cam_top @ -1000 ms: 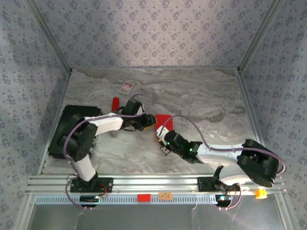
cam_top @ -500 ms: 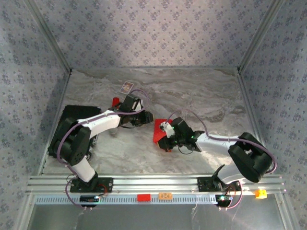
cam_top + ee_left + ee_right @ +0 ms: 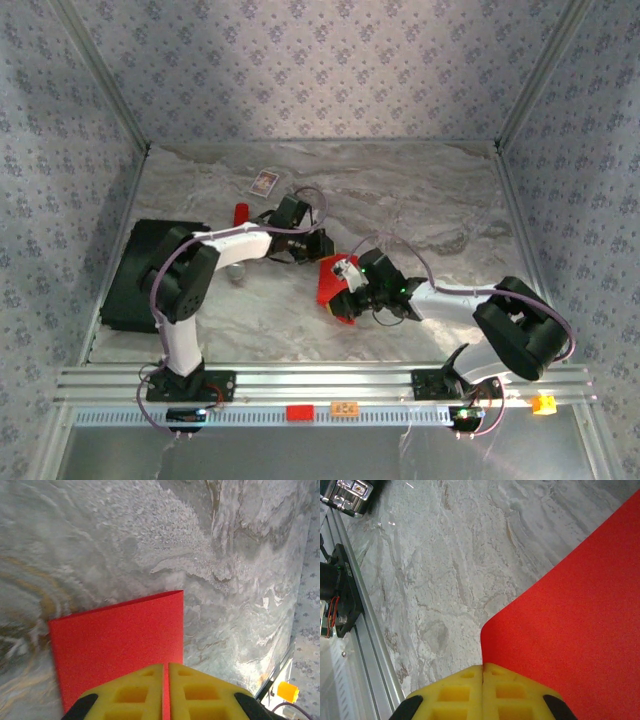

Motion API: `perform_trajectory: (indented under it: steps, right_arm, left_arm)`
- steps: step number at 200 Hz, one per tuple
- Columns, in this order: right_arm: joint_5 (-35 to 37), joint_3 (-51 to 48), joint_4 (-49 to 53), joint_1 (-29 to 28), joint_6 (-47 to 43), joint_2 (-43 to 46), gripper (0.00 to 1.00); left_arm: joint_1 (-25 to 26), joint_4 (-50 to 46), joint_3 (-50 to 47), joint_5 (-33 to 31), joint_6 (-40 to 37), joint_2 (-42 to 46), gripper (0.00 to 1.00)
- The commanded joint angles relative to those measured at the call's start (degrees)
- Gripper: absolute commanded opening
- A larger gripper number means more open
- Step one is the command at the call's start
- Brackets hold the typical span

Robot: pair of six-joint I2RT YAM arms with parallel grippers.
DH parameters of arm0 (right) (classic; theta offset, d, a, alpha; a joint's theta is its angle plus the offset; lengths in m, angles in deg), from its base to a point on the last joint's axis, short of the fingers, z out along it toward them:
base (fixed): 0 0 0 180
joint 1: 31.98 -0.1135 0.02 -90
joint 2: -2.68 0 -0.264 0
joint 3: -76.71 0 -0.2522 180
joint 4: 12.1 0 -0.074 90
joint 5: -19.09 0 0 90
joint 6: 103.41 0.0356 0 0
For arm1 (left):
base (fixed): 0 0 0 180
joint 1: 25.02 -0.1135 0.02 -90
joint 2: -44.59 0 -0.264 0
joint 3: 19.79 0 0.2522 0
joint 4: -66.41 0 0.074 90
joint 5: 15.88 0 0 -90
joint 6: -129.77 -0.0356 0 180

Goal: Fold a paper plane with a square sheet of paper (pick it up from the middle)
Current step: Third fold the triangle at the center of the table.

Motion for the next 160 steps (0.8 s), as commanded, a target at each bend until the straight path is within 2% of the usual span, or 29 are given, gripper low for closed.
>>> perform_trajectory:
  steps: [1, 74, 160]
  right_arm:
    - [0.26, -1.3, -1.18, 0.53, 1.15, 0.59, 0.0]
    - [2.27, -1.63, -0.96, 1.45, 1.91, 0.73, 0.0]
    - [12.05, -0.92, 5.42, 3.04, 2.43, 2.37, 0.0]
  left_arm:
    - [0.69, 0.06, 2.53, 2.14, -1.15, -3.13, 0.08]
    - [1.08, -1.97, 1.55, -0.74, -1.71, -8.36, 0.05]
    - [1.07, -2.93, 1.17, -1.96, -2.06, -8.23, 0.04]
